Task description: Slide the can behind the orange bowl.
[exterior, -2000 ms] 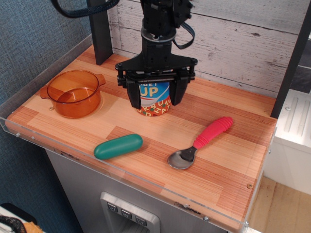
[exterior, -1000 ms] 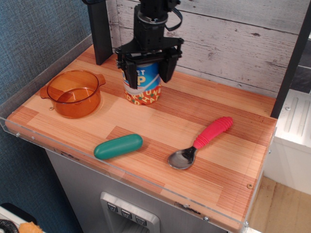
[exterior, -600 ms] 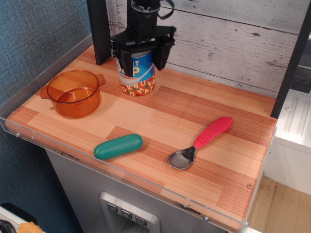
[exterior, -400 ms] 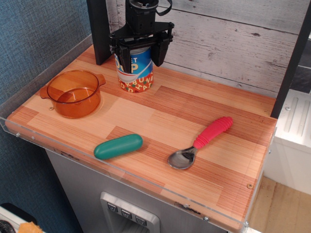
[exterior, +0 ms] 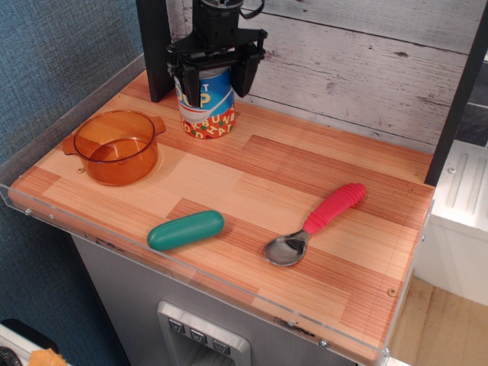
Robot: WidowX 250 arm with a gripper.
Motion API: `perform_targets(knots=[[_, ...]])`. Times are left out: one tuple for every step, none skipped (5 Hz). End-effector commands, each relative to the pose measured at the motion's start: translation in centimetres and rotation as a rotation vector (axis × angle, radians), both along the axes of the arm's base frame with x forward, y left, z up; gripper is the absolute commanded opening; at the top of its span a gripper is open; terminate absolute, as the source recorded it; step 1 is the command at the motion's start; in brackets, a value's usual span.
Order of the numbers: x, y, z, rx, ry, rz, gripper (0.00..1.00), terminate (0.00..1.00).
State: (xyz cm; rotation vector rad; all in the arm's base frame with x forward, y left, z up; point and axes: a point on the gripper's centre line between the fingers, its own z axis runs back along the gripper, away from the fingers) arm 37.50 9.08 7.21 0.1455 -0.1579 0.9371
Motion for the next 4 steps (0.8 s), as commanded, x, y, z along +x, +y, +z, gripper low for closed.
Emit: perform_targets(knots=[[-0.6,-1.4,3.4,0.012,-0.077,-0.072,1.0,0.0],[-1.5,-3.6,4.4,-0.002,-0.075,-0.171,1.0,0.0],[-3.0,-5.0,5.3,-0.029,-0.038,-0.333,1.0,0.0],[-5.1,-5.6,6.4,-0.077,0.045,-0.572,1.0,0.0]])
